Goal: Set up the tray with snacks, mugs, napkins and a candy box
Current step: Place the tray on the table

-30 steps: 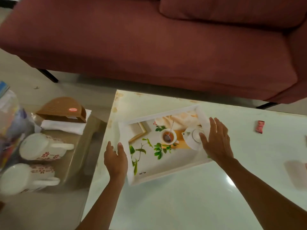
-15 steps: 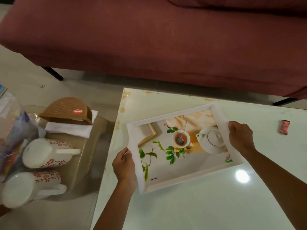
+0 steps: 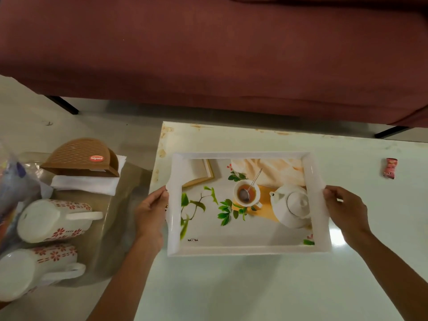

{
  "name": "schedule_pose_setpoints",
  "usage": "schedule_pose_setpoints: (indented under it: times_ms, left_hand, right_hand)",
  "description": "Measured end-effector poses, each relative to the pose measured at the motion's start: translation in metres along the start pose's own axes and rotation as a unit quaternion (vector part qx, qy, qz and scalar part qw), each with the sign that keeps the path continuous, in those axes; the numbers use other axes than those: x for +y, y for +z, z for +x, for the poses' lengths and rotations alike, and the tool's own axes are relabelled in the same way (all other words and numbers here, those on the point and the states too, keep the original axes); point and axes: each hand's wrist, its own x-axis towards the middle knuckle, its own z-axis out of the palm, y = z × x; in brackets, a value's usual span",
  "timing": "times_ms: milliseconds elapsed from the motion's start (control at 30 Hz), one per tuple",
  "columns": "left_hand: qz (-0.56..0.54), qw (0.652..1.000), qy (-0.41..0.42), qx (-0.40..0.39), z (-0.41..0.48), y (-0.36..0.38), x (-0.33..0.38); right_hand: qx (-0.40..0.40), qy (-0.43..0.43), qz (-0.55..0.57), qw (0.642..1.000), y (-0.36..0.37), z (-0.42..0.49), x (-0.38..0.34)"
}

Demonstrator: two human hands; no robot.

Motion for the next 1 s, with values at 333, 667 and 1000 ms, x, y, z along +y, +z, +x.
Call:
schedule_pose_setpoints:
  times_ms: [333, 667, 1000]
  left_hand:
    - [0.066, 0.998, 0.005, -0.015, 0.007, -0.010, -0.014]
    - [0.065, 0.998, -0.002, -0.024, 0.007, -0.009, -0.027]
    - [0.074, 0.997, 0.009, -0.017, 0.007, -0.009, -0.029]
  right_hand:
    - [0.001, 0.050, 0.041, 0.998, 0.009, -0.041, 0.027]
    - [0.005, 0.056, 0.041, 0.998, 0.012, -0.042, 0.032]
    - [0.008, 0.026, 0.010, 1.000, 0.013, -0.044, 0.029]
